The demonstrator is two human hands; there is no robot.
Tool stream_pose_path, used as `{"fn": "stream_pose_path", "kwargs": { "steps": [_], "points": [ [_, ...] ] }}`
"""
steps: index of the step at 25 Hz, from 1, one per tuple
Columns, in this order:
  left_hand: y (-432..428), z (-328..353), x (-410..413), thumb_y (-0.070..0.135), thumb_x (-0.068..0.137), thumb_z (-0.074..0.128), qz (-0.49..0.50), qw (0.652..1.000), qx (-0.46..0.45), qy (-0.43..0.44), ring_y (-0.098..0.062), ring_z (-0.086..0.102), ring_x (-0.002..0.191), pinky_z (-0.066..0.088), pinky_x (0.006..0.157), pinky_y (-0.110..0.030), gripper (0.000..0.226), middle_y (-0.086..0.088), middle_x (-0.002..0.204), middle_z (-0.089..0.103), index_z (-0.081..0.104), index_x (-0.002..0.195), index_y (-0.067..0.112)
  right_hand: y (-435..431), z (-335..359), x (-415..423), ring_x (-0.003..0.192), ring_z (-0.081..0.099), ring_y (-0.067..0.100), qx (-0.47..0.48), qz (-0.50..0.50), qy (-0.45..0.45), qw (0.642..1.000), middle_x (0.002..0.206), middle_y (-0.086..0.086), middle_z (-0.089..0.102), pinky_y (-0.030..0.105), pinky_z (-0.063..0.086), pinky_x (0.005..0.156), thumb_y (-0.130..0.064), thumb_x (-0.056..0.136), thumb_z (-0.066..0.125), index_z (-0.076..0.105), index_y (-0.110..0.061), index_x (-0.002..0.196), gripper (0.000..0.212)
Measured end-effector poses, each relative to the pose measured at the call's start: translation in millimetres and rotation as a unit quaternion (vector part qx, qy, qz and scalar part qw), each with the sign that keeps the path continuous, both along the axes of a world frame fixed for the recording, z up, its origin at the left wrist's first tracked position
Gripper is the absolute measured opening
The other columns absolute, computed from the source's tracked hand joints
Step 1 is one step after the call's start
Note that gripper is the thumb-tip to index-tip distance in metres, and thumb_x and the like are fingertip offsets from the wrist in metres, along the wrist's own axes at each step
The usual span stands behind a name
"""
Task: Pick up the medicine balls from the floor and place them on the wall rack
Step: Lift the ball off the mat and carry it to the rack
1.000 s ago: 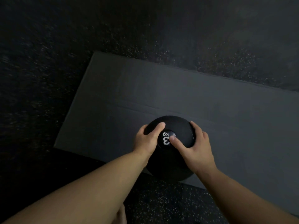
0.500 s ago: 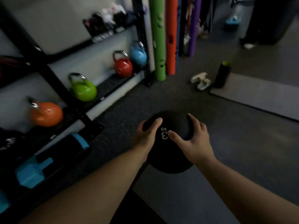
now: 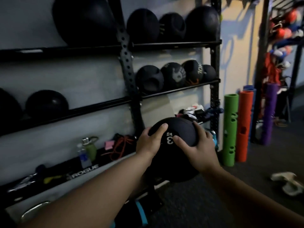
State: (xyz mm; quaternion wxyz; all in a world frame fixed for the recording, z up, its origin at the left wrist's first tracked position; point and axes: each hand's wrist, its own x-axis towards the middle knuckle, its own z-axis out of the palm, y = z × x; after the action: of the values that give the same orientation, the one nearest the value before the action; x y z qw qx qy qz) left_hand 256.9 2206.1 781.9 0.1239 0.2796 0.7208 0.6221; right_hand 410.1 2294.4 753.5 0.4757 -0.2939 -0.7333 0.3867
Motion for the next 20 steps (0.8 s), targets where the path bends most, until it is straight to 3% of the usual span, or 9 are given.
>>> {"fn": "stream_pose_path", "kwargs": {
  "steps": [2, 5, 7, 10, 14, 20],
  "points": [
    [-17, 34, -31, 0.091, 0.049, 0.062, 0.027, 0.999, 0.015, 0.014, -0.006, 0.072, 0.092, 0.051, 0.072, -0.019, 0.078, 0.017, 0.095, 0.076, 0.075, 0.103, 0.037, -9, 34, -38, 0.139, 0.044, 0.035, 0.018, 0.020, 0.015, 1.000, 0.147, 0.014, 0.046, 0.047, 0.037, 0.117, -0.089, 0.057, 0.062, 0.042, -0.032, 0.155, 0.115],
    [-40, 72, -71, 0.089, 0.051, 0.066, 0.075, 0.996, 0.042, 0.023, -0.017, 0.076, 0.104, 0.059, 0.096, -0.035, 0.084, 0.009, 0.106, 0.081, 0.079, 0.113, 0.034, -20, 75, -89, 0.137, 0.045, 0.034, 0.041, 0.051, 0.026, 0.997, 0.144, 0.014, 0.049, 0.042, 0.036, 0.116, -0.088, 0.057, 0.062, 0.045, -0.031, 0.152, 0.112],
    [-50, 93, -92, 0.089, 0.048, 0.066, 0.108, 0.992, 0.061, 0.028, -0.017, 0.075, 0.107, 0.057, 0.100, -0.036, 0.085, 0.009, 0.108, 0.080, 0.078, 0.112, 0.035, -21, 94, -120, 0.135, 0.047, 0.032, 0.054, 0.084, 0.043, 0.994, 0.141, 0.012, 0.051, 0.037, 0.036, 0.113, -0.084, 0.061, 0.069, 0.047, -0.031, 0.151, 0.107],
    [-51, 119, -124, 0.089, 0.048, 0.066, 0.148, 0.985, 0.076, 0.053, -0.018, 0.075, 0.109, 0.058, 0.102, -0.039, 0.093, 0.006, 0.114, 0.080, 0.077, 0.121, 0.032, -10, 118, -163, 0.138, 0.044, 0.035, 0.063, 0.130, 0.049, 0.988, 0.145, 0.013, 0.047, 0.042, 0.038, 0.113, -0.077, 0.069, 0.076, 0.041, -0.034, 0.155, 0.102],
    [-40, 148, -163, 0.089, 0.054, 0.067, 0.175, 0.974, 0.093, 0.108, -0.015, 0.076, 0.102, 0.061, 0.092, -0.038, 0.085, 0.010, 0.106, 0.080, 0.075, 0.116, 0.032, 12, 144, -221, 0.144, 0.037, 0.036, 0.068, 0.180, 0.089, 0.977, 0.153, 0.008, 0.037, 0.055, 0.039, 0.115, -0.087, 0.059, 0.067, 0.034, -0.040, 0.156, 0.113],
    [-36, 175, -255, 0.086, 0.055, 0.071, 0.243, 0.956, 0.124, 0.111, -0.017, 0.076, 0.105, 0.062, 0.098, -0.044, 0.087, 0.008, 0.111, 0.080, 0.075, 0.122, 0.031, 30, 174, -332, 0.144, 0.037, 0.036, 0.085, 0.238, 0.090, 0.963, 0.153, 0.004, 0.035, 0.058, 0.043, 0.112, -0.089, 0.058, 0.067, 0.033, -0.046, 0.153, 0.109]
  ]
}}
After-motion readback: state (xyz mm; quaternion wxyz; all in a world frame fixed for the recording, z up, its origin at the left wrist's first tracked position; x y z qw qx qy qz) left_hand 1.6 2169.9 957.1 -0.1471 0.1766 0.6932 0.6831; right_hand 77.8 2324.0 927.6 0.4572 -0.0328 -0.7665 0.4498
